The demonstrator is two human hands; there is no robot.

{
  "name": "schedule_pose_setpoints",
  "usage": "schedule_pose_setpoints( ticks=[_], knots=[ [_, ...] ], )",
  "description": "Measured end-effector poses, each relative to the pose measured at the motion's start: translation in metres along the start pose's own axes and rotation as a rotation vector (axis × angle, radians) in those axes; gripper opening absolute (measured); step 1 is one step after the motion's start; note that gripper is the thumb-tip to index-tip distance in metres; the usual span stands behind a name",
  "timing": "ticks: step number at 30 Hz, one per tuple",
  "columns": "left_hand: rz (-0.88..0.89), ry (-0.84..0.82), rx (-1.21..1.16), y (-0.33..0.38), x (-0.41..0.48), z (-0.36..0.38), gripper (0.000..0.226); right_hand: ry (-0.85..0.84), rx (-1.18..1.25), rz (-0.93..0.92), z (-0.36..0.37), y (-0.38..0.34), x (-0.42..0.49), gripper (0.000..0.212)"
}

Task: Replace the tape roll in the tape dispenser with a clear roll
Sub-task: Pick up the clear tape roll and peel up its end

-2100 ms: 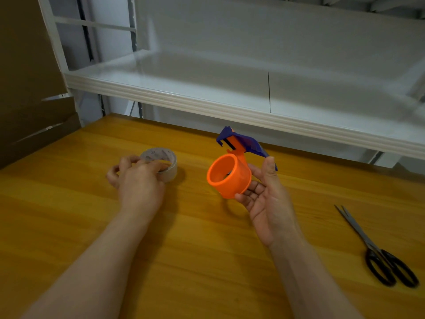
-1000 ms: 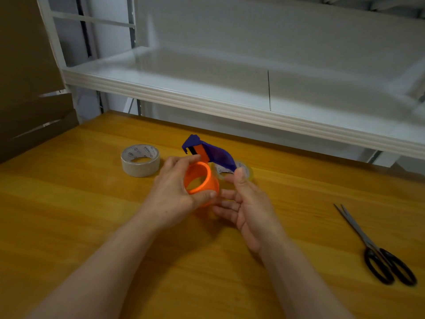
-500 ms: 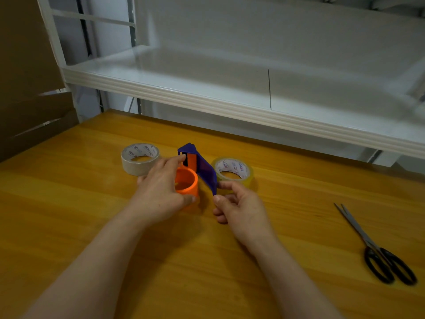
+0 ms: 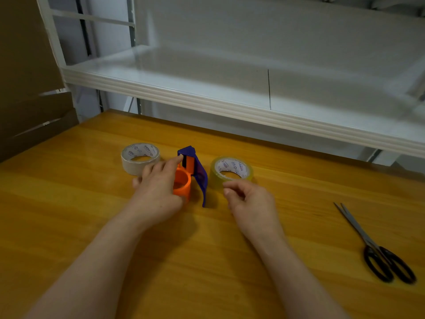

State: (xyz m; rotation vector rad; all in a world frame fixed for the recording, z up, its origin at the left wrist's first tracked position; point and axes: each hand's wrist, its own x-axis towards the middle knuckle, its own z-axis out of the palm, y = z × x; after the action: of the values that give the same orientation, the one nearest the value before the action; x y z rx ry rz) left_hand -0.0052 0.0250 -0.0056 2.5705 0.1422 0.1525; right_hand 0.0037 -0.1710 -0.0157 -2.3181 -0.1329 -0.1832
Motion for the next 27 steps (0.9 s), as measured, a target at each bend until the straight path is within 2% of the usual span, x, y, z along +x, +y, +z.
schedule_pose_setpoints(
  ticks=[3, 9, 13, 16, 19, 22, 24, 27],
  knots=[
    [0.036, 0.049, 0.039, 0.003, -0.002, 0.002, 0.098, 0.125, -0.186, -0.094, -0.009, 0.007, 0.007, 0.035],
    [0.116, 0.150, 0.020, 0.018, -0.009, 0.011, 0.085, 0.026, -0.402, -0.071, -0.008, 0.014, 0.019, 0.060],
    [0.113, 0.174, 0.015, 0.021, -0.010, 0.013, 0.084, -0.012, -0.457, -0.100, -0.002, 0.012, 0.020, 0.060],
    [0.111, 0.186, -0.011, 0.022, -0.011, 0.012, 0.083, 0.001, -0.450, -0.115, 0.001, 0.013, 0.022, 0.050],
    [0.118, 0.245, -0.081, 0.022, -0.011, 0.013, 0.075, 0.030, -0.392, -0.115, -0.001, 0.013, 0.024, 0.038],
    [0.135, 0.329, -0.179, 0.022, -0.010, 0.014, 0.066, 0.070, -0.273, -0.112, -0.006, 0.017, 0.022, 0.034],
    [0.148, 0.360, -0.250, 0.023, -0.011, 0.013, 0.059, 0.103, -0.069, -0.089, -0.011, 0.019, 0.020, 0.031],
    [0.200, 0.390, -0.337, 0.029, -0.015, 0.015, 0.049, 0.107, 0.369, -0.028, -0.018, 0.015, 0.017, 0.016]
  ],
)
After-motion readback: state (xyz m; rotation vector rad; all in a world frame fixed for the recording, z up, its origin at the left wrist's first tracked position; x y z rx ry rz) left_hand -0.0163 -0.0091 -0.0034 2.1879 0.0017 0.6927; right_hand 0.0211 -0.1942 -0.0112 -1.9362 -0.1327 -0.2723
